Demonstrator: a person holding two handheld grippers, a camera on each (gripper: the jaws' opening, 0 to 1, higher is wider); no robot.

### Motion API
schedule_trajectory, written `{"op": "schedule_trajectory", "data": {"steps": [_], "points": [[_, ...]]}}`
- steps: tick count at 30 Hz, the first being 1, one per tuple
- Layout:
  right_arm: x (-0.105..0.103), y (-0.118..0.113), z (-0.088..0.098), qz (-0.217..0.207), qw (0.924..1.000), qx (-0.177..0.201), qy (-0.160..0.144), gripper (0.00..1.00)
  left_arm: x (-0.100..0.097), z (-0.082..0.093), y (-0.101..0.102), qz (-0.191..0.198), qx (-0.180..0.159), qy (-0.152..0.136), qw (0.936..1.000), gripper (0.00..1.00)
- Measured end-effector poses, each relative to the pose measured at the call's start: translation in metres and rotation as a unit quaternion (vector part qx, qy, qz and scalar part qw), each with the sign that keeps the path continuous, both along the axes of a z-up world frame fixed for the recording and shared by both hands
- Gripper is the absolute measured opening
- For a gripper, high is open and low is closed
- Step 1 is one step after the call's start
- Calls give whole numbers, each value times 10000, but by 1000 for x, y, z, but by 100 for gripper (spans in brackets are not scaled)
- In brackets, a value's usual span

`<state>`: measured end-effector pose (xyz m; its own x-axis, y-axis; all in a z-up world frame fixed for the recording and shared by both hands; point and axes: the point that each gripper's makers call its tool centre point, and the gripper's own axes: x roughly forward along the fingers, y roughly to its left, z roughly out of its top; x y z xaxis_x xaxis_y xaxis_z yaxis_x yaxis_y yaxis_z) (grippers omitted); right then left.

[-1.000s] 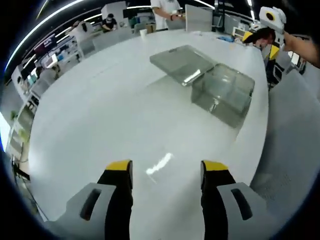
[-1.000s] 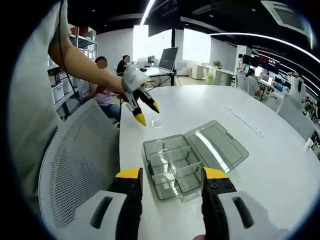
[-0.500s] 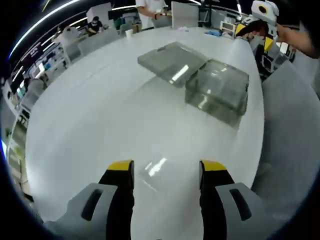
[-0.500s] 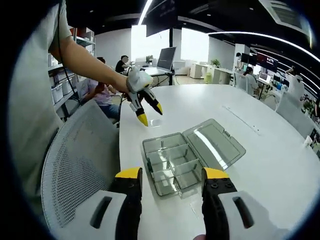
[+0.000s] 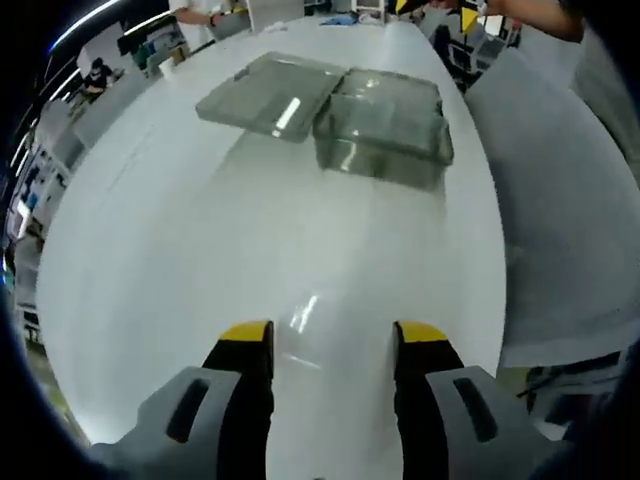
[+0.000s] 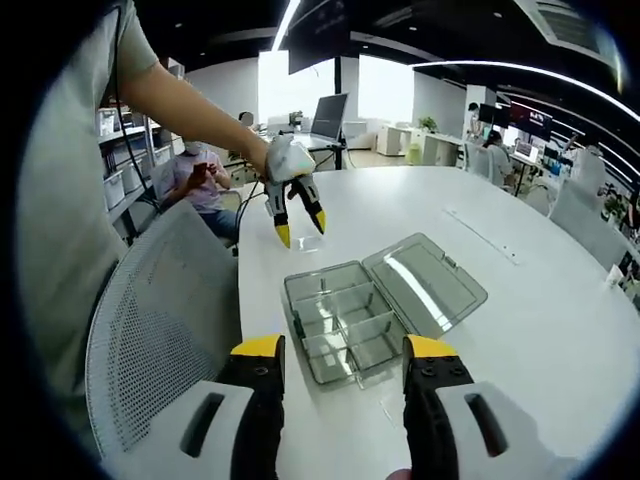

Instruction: Insert the divider into the dual guide fixture by aligning both edges with the guide slots and pushing it downward to the bottom, including one-sided entry, uneven engagement, binding, and posture correction.

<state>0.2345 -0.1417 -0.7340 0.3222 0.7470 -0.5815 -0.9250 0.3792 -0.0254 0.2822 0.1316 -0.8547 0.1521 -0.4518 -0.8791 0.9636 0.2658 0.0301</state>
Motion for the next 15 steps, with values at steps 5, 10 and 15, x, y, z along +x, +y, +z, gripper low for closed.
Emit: {"op": "schedule_trajectory", "data": {"steps": [5,10,15], "points": [[0,-2,-1,-22,10000,-1,24,43,-2,-6,2,-323,218,64,9992,44],[1,-3,-1,-49,10000,17,33,43,-2,-9,3,-465,305,114,9984,43],[0,-4,-2,-66,10000,25,47,43,-3,-12,3,-654,445,157,9967,43]]}}
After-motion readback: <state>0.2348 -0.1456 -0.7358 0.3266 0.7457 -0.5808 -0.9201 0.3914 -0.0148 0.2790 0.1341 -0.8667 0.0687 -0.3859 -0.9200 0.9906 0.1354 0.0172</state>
